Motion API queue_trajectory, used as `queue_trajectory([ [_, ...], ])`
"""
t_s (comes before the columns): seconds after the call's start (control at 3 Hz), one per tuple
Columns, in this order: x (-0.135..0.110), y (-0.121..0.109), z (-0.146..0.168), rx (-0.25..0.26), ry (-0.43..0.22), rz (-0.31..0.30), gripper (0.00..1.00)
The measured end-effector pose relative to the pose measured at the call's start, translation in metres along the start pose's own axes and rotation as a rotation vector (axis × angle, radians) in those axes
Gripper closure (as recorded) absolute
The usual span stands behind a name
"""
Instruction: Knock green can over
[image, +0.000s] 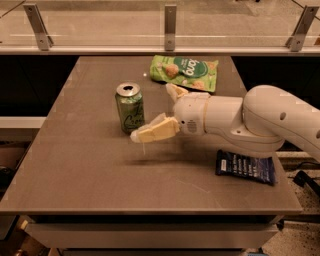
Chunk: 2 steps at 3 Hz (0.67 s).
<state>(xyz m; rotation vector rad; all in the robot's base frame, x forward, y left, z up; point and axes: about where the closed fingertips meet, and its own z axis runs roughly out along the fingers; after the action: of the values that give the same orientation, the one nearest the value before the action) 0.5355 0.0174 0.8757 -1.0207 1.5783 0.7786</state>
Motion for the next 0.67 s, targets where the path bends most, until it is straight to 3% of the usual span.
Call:
queue_trajectory([
  [0.67,-0.013,0.005,0.037,0.005,-0.032,0.004,0.0],
])
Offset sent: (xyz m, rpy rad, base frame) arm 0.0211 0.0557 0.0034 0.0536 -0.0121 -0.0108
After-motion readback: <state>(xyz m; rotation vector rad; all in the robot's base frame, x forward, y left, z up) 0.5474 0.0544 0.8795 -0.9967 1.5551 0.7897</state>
